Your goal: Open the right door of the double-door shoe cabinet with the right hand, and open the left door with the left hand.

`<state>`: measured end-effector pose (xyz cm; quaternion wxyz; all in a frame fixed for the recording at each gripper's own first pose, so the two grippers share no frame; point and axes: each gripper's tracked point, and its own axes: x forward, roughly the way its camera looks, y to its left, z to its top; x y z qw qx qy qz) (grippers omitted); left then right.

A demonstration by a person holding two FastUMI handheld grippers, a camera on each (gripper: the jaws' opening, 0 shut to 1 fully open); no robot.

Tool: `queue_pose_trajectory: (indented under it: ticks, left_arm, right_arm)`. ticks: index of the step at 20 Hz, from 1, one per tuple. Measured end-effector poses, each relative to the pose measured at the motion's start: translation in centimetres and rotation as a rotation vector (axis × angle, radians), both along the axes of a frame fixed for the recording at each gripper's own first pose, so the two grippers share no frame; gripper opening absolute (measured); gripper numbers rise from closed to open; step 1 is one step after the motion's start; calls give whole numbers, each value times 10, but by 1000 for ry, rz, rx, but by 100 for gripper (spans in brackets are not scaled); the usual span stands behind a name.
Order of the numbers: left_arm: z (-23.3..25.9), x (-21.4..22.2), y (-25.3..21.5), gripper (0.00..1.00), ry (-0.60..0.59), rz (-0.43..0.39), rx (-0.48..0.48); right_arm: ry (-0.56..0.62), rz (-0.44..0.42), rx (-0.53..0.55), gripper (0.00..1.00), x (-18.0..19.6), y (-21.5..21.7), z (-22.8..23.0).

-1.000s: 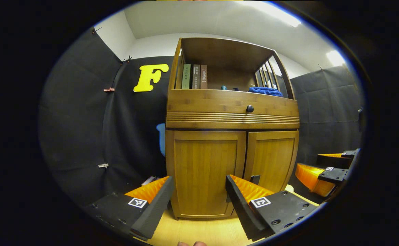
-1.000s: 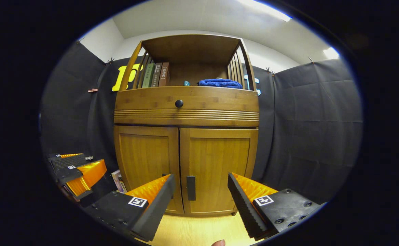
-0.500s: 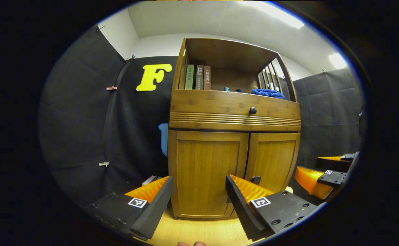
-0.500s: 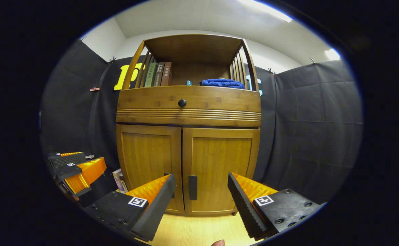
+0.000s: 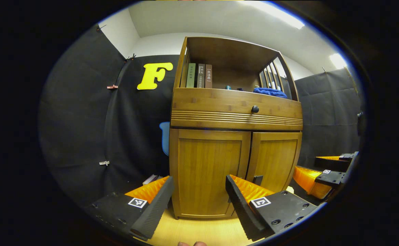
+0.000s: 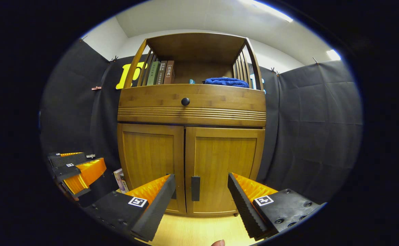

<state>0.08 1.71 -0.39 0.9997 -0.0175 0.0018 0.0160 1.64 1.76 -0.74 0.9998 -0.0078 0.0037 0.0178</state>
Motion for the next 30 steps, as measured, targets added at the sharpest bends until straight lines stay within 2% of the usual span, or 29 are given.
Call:
queue_pose_trajectory:
  ticks: [4,8,12,16,19,23,26,28,30]
  left_arm:
    - [-6,4,-1,94,7,-2,-3]
    - [-14,10,0,94,22,3,2]
    - [-18,20,1,94,34,14,2]
    - [-22,23,2,94,37,22,-10]
    - [-23,23,3,94,37,31,-16]
    - [-22,21,6,93,29,41,-24]
    - [-23,17,14,93,32,52,-25]
    - [-23,13,21,93,37,62,-21]
    - [-23,7,26,93,32,74,-33]
  right_arm:
    - [32,13,22,98,31,4,-22]
    - [74,23,36,96,70,5,-62]
    - [98,16,31,98,109,2,-101]
    - [151,34,27,96,134,4,-132]
    - [158,40,19,98,154,10,-147]
    - [175,33,46,88,178,18,-162]
    - [181,15,41,46,183,19,-166]
    - [181,10,25,44,186,17,-167]
    - [190,-2,37,29,184,16,-169]
